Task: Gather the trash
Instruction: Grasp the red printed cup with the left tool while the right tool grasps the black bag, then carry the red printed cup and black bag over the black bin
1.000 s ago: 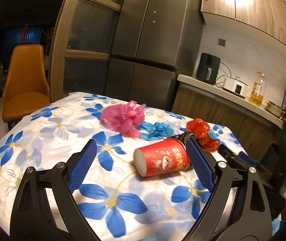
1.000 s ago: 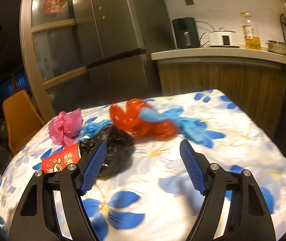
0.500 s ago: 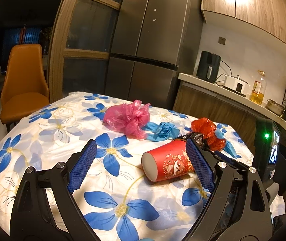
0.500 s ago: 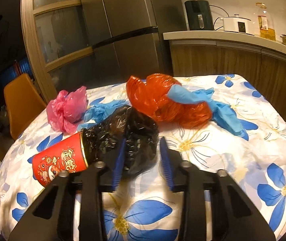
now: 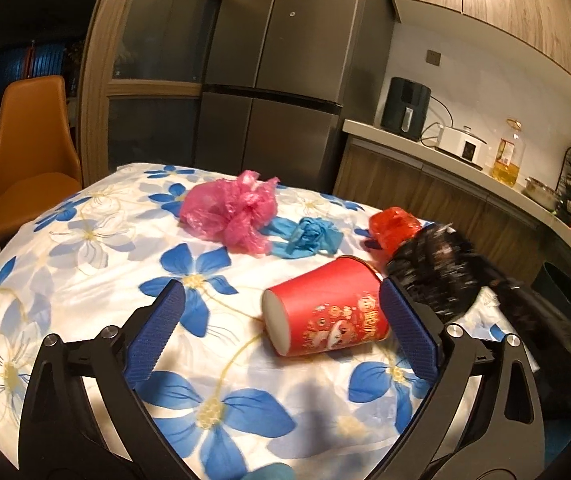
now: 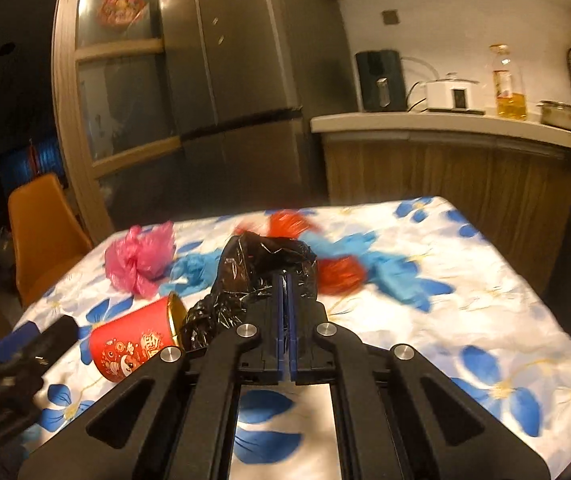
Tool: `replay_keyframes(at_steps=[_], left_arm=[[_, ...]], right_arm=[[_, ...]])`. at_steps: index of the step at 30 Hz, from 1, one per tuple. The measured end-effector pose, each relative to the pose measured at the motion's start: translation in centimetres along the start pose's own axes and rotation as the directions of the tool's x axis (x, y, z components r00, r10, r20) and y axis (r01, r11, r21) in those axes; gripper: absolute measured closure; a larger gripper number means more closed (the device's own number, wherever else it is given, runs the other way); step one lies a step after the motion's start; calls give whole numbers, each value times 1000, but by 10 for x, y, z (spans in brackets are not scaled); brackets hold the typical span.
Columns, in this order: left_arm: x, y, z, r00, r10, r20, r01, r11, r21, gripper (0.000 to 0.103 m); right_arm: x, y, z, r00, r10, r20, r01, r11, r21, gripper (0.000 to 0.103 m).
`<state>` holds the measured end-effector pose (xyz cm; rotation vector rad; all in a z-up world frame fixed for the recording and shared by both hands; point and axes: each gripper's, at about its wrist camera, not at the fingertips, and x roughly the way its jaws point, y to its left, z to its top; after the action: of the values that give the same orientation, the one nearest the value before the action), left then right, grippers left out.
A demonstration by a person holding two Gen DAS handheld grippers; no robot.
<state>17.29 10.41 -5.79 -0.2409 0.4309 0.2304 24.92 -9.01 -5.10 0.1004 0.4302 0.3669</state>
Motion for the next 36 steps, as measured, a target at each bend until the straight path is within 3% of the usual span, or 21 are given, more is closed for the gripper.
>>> replay_keyframes(at_steps=[13, 22, 27, 36], left_arm=[[47, -44, 3, 995, 51, -82, -49, 998, 24, 6], [68, -37, -6, 986, 70, -154, -73, 997, -14, 7], [73, -27, -9, 982, 55, -181, -67, 996, -59, 17], [59, -22, -6, 990, 16, -137, -30, 995, -100, 18]], right_arm=[[-56, -47, 5, 997, -30, 69, 24, 996, 81, 100], [-72, -64, 8, 994, -46, 97, 37, 995, 96, 100], [-79, -69, 9, 993, -59, 107, 49, 994, 97, 100], [-85, -70, 11, 990, -77, 115, 67, 993, 96, 100]])
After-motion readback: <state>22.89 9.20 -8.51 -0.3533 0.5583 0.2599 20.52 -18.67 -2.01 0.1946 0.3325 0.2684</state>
